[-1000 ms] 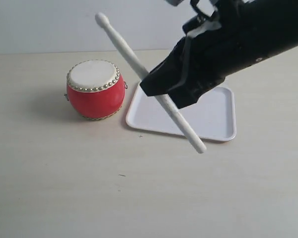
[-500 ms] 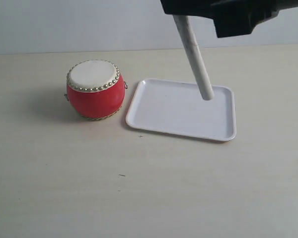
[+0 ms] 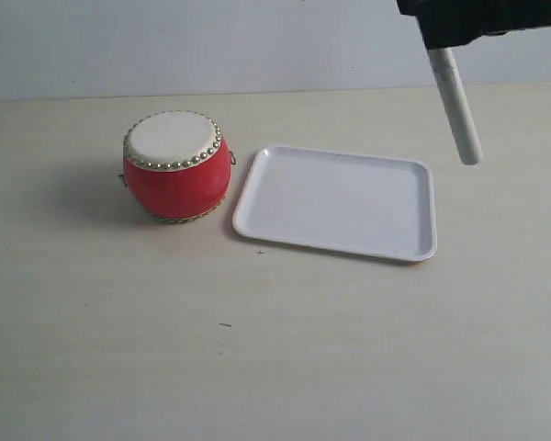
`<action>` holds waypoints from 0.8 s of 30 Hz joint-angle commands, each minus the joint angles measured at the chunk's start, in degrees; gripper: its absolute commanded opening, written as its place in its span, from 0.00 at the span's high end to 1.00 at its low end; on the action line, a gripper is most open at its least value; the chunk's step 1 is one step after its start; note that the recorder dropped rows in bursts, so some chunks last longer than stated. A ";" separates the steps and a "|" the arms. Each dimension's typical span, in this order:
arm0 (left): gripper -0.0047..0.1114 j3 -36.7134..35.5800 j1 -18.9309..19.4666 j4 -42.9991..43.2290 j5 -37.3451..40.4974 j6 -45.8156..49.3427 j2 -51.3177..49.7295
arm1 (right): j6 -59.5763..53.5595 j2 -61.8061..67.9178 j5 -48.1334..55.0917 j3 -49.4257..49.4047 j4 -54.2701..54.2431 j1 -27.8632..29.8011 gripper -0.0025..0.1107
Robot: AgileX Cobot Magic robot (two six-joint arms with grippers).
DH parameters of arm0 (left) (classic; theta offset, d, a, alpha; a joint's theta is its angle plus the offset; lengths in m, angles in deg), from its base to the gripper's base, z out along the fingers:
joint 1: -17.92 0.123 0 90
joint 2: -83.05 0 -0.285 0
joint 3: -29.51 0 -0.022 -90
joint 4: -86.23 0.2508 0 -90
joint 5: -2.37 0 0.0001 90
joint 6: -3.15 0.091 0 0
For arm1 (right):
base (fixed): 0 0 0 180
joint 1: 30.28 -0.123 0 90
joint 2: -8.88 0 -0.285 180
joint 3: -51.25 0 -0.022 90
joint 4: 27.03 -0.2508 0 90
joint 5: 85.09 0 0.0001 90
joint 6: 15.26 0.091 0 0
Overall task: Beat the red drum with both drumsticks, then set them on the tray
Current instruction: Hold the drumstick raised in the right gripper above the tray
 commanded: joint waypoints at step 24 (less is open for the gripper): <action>0.96 -0.11 0.10 -0.05 -0.48 0.26 0.30 | 18.47 6.01 -3.93 0.10 18.19 -13.25 0.98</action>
